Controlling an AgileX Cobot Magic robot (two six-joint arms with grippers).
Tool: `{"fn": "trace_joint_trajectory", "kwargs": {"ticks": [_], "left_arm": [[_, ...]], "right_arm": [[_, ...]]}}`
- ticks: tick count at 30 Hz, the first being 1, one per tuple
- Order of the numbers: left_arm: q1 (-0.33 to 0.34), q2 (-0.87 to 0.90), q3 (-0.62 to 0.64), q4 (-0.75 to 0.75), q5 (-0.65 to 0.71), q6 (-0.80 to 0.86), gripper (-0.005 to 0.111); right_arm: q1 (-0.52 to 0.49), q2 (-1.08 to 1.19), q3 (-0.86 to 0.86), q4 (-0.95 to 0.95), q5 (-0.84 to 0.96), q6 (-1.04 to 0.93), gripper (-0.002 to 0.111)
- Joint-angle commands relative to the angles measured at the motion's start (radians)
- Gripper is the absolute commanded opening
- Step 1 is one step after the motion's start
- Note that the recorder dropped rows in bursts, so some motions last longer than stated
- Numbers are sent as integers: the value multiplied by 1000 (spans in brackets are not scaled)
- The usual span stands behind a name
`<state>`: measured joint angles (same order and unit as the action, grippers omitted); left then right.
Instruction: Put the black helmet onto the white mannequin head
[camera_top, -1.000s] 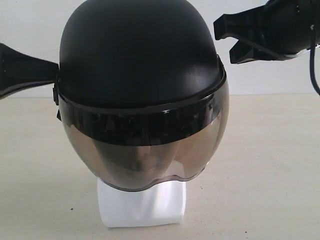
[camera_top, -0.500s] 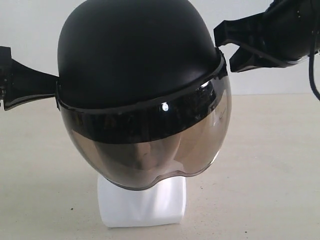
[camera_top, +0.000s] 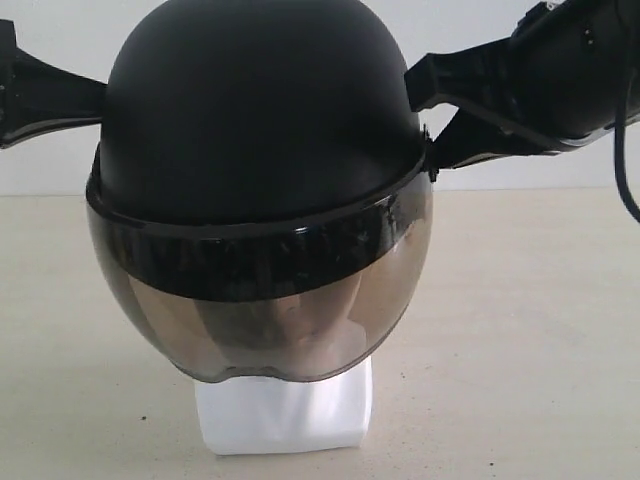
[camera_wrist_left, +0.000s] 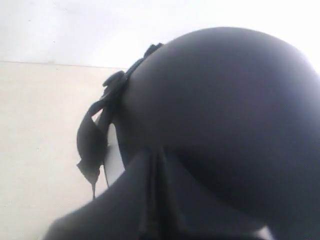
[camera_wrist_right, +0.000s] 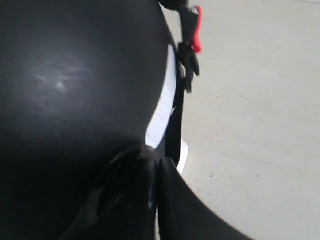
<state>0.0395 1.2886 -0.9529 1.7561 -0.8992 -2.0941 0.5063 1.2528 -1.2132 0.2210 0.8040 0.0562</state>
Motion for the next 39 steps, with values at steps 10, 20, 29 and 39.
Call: {"fn": "trace_joint_trajectory", "kwargs": {"ticks": [10, 20, 29, 39], "left_arm": [[-9, 6, -29, -12, -173, -4, 4], [-9, -74, -29, -12, -172, -4, 4], [-9, -84, -29, -12, -166, -4, 4], [101, -64, -11, -12, -196, -4, 4]], "right_arm": [[26, -23, -7, -150, -3, 132, 0], [26, -21, -7, -149, -14, 139, 0], [26, -21, -7, -142, -9, 148, 0], [26, -23, -7, -94, -9, 127, 0]]}}
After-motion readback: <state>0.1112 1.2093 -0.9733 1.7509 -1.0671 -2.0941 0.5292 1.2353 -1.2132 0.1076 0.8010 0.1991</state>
